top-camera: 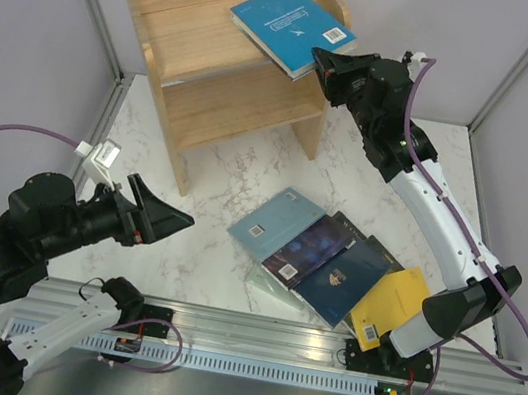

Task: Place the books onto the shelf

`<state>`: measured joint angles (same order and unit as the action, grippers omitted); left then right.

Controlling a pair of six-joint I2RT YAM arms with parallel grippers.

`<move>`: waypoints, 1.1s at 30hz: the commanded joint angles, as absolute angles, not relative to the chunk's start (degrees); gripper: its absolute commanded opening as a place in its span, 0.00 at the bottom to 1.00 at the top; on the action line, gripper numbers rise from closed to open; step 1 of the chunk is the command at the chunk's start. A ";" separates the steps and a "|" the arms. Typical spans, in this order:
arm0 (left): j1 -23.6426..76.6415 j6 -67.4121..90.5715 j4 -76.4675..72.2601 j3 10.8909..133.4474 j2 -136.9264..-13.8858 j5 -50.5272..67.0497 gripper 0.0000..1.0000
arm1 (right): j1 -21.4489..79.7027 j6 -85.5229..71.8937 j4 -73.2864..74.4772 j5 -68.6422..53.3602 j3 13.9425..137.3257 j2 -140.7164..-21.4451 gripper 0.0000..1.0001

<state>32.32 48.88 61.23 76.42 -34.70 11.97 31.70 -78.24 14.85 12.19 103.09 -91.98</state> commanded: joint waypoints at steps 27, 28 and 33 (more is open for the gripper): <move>32.17 45.88 71.19 80.77 -34.80 14.06 1.00 | 38.32 -92.19 37.09 44.73 117.43 -96.25 0.00; 32.17 45.70 71.45 80.95 -35.15 14.41 1.00 | 38.23 -92.63 37.70 46.65 116.64 -95.63 0.00; 32.17 43.95 72.60 80.95 -34.89 15.12 1.00 | 38.23 -95.44 39.20 49.75 110.13 -91.50 0.00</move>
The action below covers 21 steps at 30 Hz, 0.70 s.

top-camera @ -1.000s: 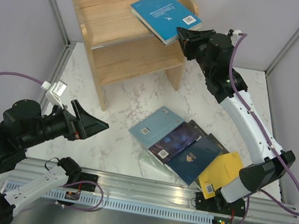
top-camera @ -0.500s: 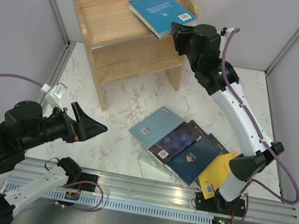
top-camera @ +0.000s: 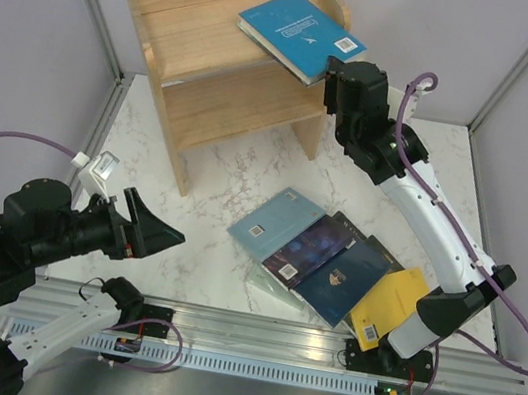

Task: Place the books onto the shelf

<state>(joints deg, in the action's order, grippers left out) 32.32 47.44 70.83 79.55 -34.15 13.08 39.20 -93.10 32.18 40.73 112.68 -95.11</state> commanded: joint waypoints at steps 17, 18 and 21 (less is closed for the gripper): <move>32.25 41.66 74.70 81.83 -32.61 14.51 1.00 | 46.40 -98.26 38.85 52.38 124.71 -107.30 0.00; 32.26 41.40 75.23 82.09 -32.17 14.07 1.00 | 46.49 -99.48 38.76 52.03 124.72 -107.84 0.00; 32.34 40.43 77.51 83.31 -31.38 11.96 1.00 | 46.58 -99.67 36.66 51.06 124.80 -109.60 0.00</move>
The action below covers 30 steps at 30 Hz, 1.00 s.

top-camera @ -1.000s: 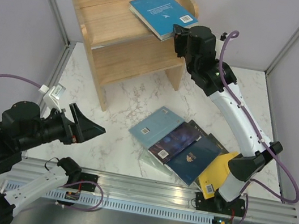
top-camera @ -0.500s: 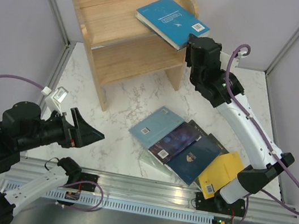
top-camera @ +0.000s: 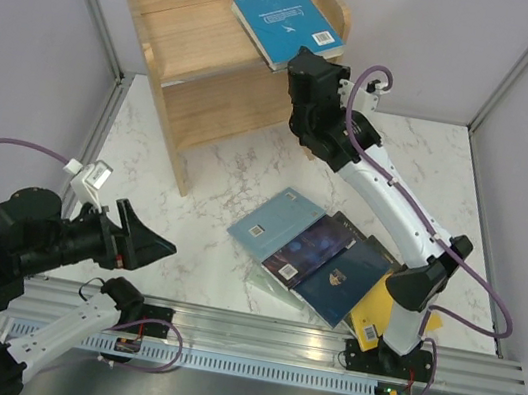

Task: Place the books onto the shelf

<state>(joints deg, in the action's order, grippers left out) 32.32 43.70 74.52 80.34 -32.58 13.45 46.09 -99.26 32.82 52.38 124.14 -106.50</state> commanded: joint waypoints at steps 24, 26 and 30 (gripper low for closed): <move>37.00 34.81 75.50 80.52 -31.38 6.50 1.00 | 44.65 -76.12 23.20 41.93 110.41 -97.40 0.98; 37.00 34.19 74.80 79.72 -31.38 6.94 1.00 | 44.74 -73.13 23.38 41.84 104.08 -91.10 0.98; 37.00 33.14 73.30 77.18 -31.81 7.64 1.00 | 44.74 -70.40 30.01 40.44 94.67 -80.70 0.98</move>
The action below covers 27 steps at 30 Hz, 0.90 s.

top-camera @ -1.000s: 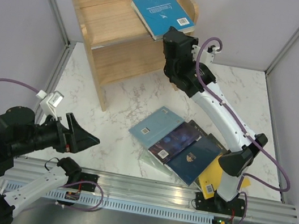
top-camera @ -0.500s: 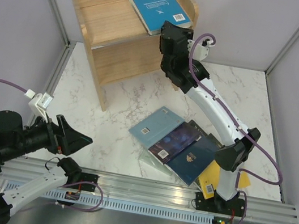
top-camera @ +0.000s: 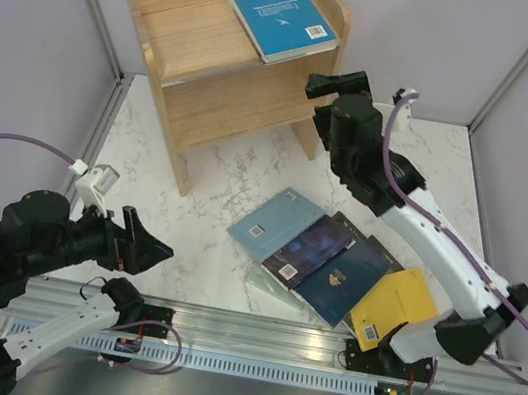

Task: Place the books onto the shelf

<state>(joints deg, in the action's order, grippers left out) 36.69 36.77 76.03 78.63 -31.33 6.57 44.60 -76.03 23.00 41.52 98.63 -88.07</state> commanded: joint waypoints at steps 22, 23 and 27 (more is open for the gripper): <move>26.03 51.23 23.40 34.74 -46.93 28.98 1.00 | 44.47 -74.00 27.68 7.20 51.77 -66.81 0.96; 23.41 53.07 20.77 31.41 -47.54 29.70 1.00 | 44.47 -73.83 29.08 7.56 51.51 -66.01 0.96; 22.33 54.49 12.14 27.60 -52.45 28.57 1.00 | 44.39 -73.92 31.46 7.82 49.23 -61.44 0.98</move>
